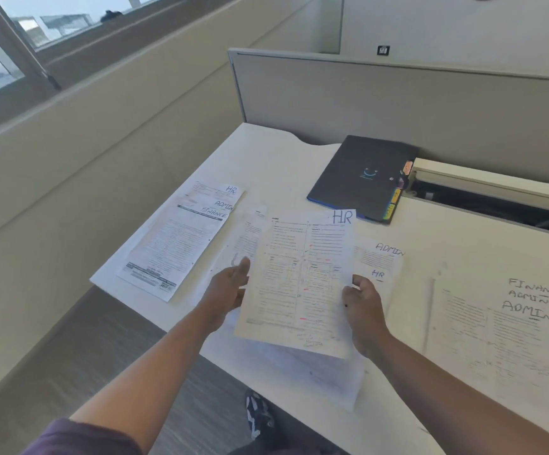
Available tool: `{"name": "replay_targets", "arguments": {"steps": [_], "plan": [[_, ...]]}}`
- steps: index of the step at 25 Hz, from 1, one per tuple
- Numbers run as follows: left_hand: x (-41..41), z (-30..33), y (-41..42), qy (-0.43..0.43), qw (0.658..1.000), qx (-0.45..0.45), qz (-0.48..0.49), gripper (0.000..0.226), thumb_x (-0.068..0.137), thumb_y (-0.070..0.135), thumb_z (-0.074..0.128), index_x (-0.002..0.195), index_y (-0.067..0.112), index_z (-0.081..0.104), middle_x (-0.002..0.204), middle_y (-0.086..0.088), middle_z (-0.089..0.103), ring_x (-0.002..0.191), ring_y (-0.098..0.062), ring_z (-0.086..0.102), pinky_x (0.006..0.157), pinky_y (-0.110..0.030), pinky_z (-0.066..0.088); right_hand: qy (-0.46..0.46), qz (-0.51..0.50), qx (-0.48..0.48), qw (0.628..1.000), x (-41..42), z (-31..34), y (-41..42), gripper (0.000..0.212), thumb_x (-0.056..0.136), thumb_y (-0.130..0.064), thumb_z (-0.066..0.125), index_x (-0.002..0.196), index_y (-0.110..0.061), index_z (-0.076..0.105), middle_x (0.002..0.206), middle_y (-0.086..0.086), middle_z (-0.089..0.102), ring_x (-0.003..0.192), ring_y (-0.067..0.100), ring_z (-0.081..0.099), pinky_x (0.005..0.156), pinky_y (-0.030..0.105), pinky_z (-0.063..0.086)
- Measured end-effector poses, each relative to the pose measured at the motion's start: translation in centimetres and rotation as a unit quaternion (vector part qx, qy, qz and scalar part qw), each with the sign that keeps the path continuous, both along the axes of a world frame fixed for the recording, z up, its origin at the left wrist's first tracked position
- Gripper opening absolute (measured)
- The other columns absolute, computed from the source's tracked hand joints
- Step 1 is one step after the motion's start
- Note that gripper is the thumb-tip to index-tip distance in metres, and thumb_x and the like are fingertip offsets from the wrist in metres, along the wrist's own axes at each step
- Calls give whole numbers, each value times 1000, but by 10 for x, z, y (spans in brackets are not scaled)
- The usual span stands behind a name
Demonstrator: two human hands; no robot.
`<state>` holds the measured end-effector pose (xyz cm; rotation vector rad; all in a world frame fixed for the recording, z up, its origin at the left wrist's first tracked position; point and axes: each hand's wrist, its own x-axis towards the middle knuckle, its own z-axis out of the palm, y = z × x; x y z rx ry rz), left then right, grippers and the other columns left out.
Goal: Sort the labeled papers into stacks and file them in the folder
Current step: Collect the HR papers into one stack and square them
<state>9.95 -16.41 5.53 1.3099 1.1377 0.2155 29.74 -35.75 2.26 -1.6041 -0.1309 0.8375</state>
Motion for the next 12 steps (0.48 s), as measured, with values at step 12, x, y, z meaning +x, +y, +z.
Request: {"name": "replay_targets", "arguments": {"steps": [12], "plan": [[-10,-45,174,78,993,51,-66,6,100,14,68,99,16,73,101,-4,78,95,-29,75,86,-48,62,-34,-17,-136,990,-39,-1,154,19,96,-9,55,106,-21,68,113,-4,70,93,16,66,71,27,52]]}}
